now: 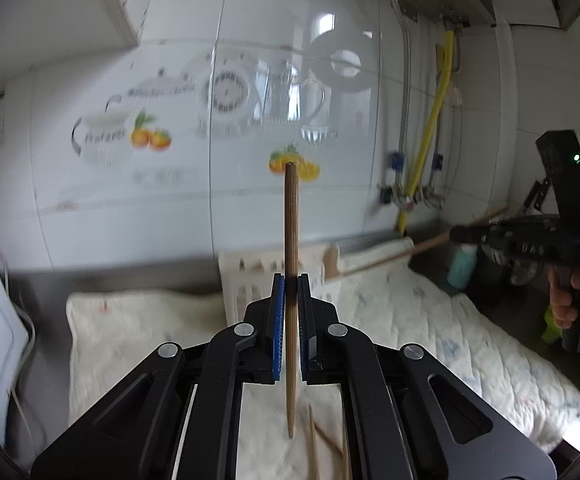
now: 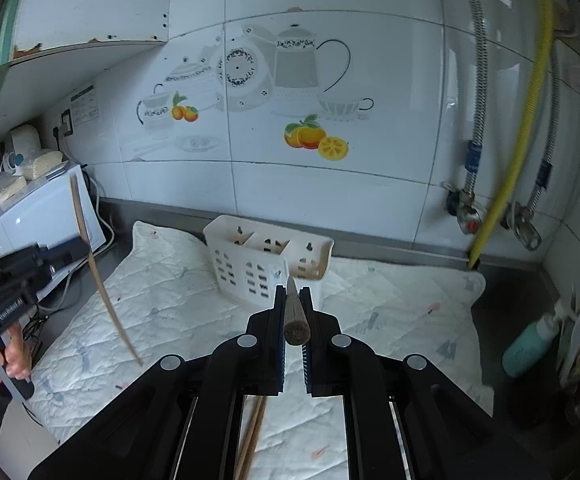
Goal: Organize utensils
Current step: 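Lift the left gripper's chopstick toward the white holder while the right gripper carries its chopstick there, then insert the chopstick into the holder and open the left gripper while the right gripper releases its chopstick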
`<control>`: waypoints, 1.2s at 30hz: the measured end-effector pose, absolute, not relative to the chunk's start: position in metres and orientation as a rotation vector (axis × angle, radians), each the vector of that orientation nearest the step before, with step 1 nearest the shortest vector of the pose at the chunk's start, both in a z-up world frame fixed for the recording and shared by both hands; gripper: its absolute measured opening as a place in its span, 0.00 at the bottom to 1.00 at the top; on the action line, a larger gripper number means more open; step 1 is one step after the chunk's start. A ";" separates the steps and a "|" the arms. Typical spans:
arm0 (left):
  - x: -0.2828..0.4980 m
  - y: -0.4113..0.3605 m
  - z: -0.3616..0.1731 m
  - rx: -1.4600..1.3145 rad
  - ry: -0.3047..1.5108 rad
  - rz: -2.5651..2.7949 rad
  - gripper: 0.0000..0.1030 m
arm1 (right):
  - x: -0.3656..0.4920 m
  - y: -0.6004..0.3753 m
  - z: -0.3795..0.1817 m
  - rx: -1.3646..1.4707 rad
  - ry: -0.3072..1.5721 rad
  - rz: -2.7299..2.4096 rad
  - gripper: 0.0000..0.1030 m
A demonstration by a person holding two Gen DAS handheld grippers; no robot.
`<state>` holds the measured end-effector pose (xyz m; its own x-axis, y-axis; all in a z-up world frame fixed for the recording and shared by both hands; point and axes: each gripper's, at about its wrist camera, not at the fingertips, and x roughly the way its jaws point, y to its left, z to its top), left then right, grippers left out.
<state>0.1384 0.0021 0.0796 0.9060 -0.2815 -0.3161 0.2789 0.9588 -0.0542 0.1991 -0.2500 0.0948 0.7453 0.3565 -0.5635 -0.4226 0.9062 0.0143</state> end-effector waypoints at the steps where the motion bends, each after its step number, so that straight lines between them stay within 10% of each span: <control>1: 0.144 0.001 0.085 -0.003 0.314 -0.286 0.04 | 0.207 -0.248 0.096 -0.124 0.603 0.423 0.06; 13: 0.243 -0.010 0.159 0.027 0.137 -0.193 0.04 | 0.266 -0.233 0.094 -0.182 0.672 0.425 0.06; 31: 0.319 0.001 0.092 -0.008 0.301 -0.131 0.06 | 0.302 -0.219 0.056 -0.211 0.783 0.450 0.06; 36: 0.308 0.000 0.099 -0.004 0.285 -0.133 0.26 | 0.311 -0.216 0.059 -0.206 0.788 0.443 0.07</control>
